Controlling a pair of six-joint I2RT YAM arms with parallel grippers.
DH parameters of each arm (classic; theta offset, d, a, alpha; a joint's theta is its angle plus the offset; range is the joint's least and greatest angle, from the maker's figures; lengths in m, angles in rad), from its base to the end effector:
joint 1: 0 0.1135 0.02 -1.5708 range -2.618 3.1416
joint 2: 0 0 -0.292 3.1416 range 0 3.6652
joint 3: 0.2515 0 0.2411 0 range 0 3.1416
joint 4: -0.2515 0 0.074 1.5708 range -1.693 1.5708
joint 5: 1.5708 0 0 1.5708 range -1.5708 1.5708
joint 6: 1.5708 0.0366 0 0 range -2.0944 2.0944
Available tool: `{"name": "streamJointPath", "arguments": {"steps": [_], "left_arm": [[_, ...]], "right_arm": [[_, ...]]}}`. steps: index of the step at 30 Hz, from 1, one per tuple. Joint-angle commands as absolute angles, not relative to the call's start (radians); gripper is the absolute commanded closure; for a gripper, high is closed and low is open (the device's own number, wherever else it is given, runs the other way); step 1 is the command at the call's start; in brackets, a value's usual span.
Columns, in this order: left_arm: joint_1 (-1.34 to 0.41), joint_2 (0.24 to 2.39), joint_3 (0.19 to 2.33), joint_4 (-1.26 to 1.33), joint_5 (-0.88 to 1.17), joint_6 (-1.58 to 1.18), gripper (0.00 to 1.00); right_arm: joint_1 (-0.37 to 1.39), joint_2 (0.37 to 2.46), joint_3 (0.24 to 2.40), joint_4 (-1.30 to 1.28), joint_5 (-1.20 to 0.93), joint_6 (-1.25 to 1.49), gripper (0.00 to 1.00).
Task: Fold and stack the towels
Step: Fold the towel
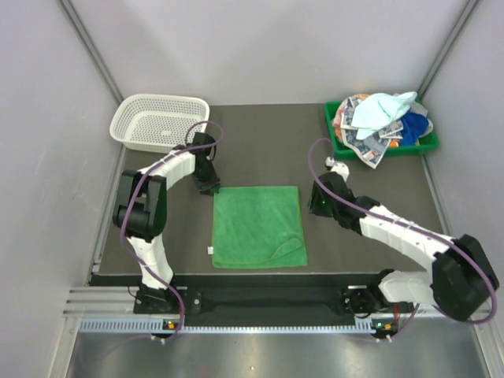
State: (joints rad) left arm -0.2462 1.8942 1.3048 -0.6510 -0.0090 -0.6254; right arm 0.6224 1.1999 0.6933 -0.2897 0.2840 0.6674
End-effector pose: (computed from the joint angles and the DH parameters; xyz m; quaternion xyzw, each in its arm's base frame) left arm 0.3649 -0.0914 0.2058 -0.1866 0.9686 -0.0654 0.1509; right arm 0.1878 0.1221 0.2468 0.0741 0.9152 0.1200 0.3775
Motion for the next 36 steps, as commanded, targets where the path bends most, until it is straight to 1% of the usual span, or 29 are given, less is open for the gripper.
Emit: {"name": "streamJointPath", "arguments": {"steps": [1, 4, 6, 9, 12, 15, 19, 24, 30, 34, 36], "left_arm": [[-0.241, 1.895, 1.315, -0.646, -0.055, -0.621, 0.67], [-0.241, 1.881, 1.289, -0.617, -0.058, -0.629, 0.67], [-0.239, 1.873, 1.278, -0.609, -0.055, -0.632, 0.67], [-0.241, 1.861, 1.261, -0.591, -0.046, -0.635, 0.67], [-0.241, 1.865, 1.258, -0.588, -0.041, -0.635, 0.67], [-0.241, 1.87, 1.255, -0.584, -0.046, -0.635, 0.67], [-0.241, 1.87, 1.258, -0.575, -0.054, -0.632, 0.67], [-0.241, 1.864, 1.262, -0.554, -0.054, -0.612, 0.67], [-0.241, 1.879, 1.27, -0.528, -0.034, -0.614, 0.67], [-0.241, 1.885, 1.261, -0.502, -0.014, -0.638, 0.67], [-0.241, 1.888, 1.256, -0.494, -0.006, -0.646, 0.67]], "right_arm": [[0.614, 1.27, 0.784, -0.21, 0.233, 0.537, 0.61], [0.635, 1.302, 0.81, -0.213, 0.196, 0.531, 0.61], [0.672, 1.304, 0.811, -0.23, 0.227, 0.537, 0.6], [0.768, 1.328, 0.811, -0.262, 0.271, 0.569, 0.59], [0.906, 1.364, 0.81, -0.311, 0.343, 0.635, 0.61], [0.962, 1.379, 0.773, -0.319, 0.383, 0.696, 0.62], [0.945, 1.378, 0.75, -0.305, 0.417, 0.704, 0.62], [0.869, 1.388, 0.824, -0.31, 0.437, 0.608, 0.61], [0.757, 1.489, 0.954, -0.301, 0.439, 0.503, 0.61], [0.68, 1.561, 1.003, -0.267, 0.411, 0.453, 0.6], [0.634, 1.6, 1.019, -0.244, 0.361, 0.423, 0.6]]}}
